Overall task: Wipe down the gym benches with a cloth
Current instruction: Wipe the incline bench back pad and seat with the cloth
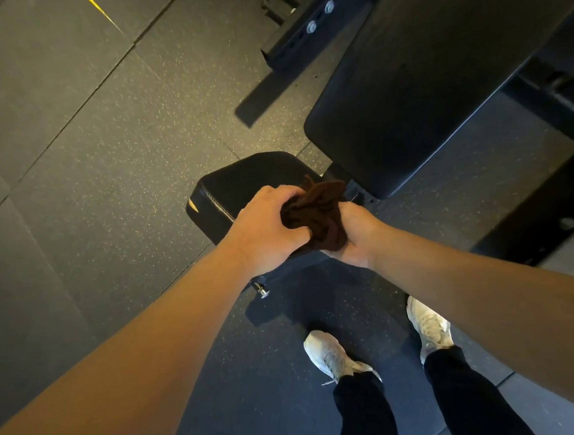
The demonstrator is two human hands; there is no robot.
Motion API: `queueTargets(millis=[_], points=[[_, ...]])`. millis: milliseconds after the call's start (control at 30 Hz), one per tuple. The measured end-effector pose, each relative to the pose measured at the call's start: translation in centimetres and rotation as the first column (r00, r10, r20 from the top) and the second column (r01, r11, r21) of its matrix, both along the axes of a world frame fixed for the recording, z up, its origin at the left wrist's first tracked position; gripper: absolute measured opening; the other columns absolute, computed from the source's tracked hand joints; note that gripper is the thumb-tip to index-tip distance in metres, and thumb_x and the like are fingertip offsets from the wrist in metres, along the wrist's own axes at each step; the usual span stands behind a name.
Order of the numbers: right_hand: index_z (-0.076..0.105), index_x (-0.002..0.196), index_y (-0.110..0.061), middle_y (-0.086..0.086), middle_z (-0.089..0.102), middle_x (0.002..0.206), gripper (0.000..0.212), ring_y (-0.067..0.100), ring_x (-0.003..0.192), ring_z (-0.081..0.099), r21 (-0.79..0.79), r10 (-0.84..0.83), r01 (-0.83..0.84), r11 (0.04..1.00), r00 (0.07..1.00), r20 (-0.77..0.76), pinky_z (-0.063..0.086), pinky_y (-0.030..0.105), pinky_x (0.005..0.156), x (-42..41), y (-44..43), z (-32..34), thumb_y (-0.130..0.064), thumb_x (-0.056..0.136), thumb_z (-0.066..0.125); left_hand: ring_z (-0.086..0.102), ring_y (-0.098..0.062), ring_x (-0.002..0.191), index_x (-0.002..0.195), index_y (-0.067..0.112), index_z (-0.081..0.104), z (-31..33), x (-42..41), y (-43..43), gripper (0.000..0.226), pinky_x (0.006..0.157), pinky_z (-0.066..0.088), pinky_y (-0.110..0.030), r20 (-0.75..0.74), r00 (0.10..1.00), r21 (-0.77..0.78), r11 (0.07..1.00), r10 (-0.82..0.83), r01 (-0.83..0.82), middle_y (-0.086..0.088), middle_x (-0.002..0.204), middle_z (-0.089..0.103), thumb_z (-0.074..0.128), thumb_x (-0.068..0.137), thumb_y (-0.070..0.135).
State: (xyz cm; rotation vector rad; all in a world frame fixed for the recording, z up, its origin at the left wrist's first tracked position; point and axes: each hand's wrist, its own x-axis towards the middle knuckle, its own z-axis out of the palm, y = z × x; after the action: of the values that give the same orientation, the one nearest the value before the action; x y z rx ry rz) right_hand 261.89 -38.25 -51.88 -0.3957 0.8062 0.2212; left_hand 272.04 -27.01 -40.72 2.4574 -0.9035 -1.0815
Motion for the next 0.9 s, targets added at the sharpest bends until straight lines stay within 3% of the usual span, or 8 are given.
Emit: queueTargets(millis=[267, 333, 400, 533, 667, 733, 800, 900], points=[[0.061, 0.126, -0.012, 0.017, 0.071, 0.119, 0.03, 0.032, 0.102, 0.073, -0.239, -0.056, -0.025, 0.971, 0.944, -0.326, 0.062, 0.051, 0.083, -1.0, -1.8, 0.8, -0.03, 0.108, 0.045, 0.069, -0.014, 0.085, 0.117, 0.026, 0.065, -0.2, -0.7, -0.1, 0.022, 0.084, 0.062, -0.035, 0.108, 0.991, 0.034, 0.996, 0.083, -0.087, 0.008, 0.093, 0.069, 0.067, 0.095, 0.025], [0.058, 0.12, -0.019, 0.008, 0.067, 0.113, 0.019, 0.025, 0.099, 0.07, -0.568, -0.091, -0.166, 0.806, 0.913, -0.397, 0.063, 0.048, 0.083, -1.4, -1.4, 0.8, -0.029, 0.104, 0.053, 0.068, -0.014, 0.088, 0.12, 0.026, 0.065, -0.3, -0.9, -0.2, 0.024, 0.086, 0.061, -0.036, 0.141, 0.988, 0.059, 0.995, 0.065, -0.074, 0.007, 0.097, 0.07, 0.067, 0.096, 0.025], [0.059, 0.123, -0.029, -0.007, 0.063, 0.112, 0.02, 0.014, 0.105, 0.064, -0.762, 0.016, -0.201, 0.615, 0.97, -0.243, 0.057, 0.041, 0.096, -1.7, -0.3, 2.0, -0.029, 0.103, 0.055, 0.067, -0.016, 0.093, 0.121, 0.026, 0.065, -0.4, -1.2, -0.4, 0.027, 0.09, 0.059, -0.039, 0.174, 0.985, 0.102, 0.994, 0.017, -0.035, 0.005, 0.103, 0.07, 0.067, 0.094, 0.026], [0.049, 0.144, -0.03, -0.003, 0.054, 0.142, 0.038, 0.014, 0.134, 0.048, -0.661, 0.446, -0.378, 0.648, 0.892, -0.073, 0.036, 0.033, 0.113, -1.4, 3.0, 3.7, -0.039, 0.11, 0.036, 0.056, -0.017, 0.111, 0.122, 0.029, 0.06, -0.6, -1.0, -0.4, 0.029, 0.108, 0.04, -0.044, 0.254, 0.949, 0.263, 0.958, -0.184, 0.115, 0.007, 0.115, 0.063, 0.065, 0.093, 0.035], [0.009, 0.161, -0.036, 0.002, -0.002, 0.171, 0.061, 0.026, 0.157, -0.006, -0.802, 0.564, -0.488, 0.345, 0.79, -0.238, -0.001, 0.051, 0.126, -0.5, 5.5, 1.6, -0.051, 0.107, 0.034, 0.043, -0.017, 0.124, 0.132, 0.033, 0.057, -0.4, 1.0, 0.2, 0.041, 0.108, 0.028, -0.042, 0.364, 0.926, 0.181, 0.983, -0.104, 0.039, 0.01, 0.127, 0.055, 0.062, 0.091, 0.029], [-0.005, 0.158, -0.045, 0.002, -0.014, 0.17, 0.074, 0.031, 0.156, -0.009, -0.864, 0.544, -0.455, 0.215, 0.791, -0.281, -0.001, 0.057, 0.124, 0.4, 6.5, 1.2, -0.06, 0.102, 0.04, 0.044, -0.019, 0.124, 0.127, 0.029, 0.061, -0.9, 1.8, 0.4, 0.034, 0.105, 0.029, -0.041, 0.449, 0.89, 0.145, 0.989, -0.077, 0.012, 0.006, 0.128, 0.057, 0.06, 0.093, 0.023], [0.001, 0.16, -0.042, 0.004, -0.004, 0.171, 0.073, 0.032, 0.156, 0.001, -0.912, 0.494, -0.385, 0.145, 0.827, -0.27, 0.004, 0.058, 0.124, 0.7, 6.9, 1.1, -0.054, 0.102, 0.045, 0.046, -0.021, 0.121, 0.121, 0.026, 0.063, -2.0, 1.9, 0.5, 0.026, 0.103, 0.032, -0.041, 0.506, 0.857, 0.141, 0.99, -0.096, 0.028, 0.003, 0.126, 0.059, 0.057, 0.096, 0.021], [0.039, 0.154, -0.024, 0.001, 0.039, 0.161, 0.049, 0.022, 0.153, 0.025, -0.938, 0.468, -0.279, 0.206, 0.87, -0.156, 0.02, 0.048, 0.126, -0.3, 6.0, -0.6, -0.036, 0.107, 0.046, 0.047, -0.021, 0.119, 0.118, 0.024, 0.064, -3.5, 1.8, 1.1, 0.021, 0.102, 0.032, -0.042, 0.53, 0.842, 0.094, 0.994, -0.098, 0.056, 0.002, 0.124, 0.06, 0.058, 0.098, 0.02]])
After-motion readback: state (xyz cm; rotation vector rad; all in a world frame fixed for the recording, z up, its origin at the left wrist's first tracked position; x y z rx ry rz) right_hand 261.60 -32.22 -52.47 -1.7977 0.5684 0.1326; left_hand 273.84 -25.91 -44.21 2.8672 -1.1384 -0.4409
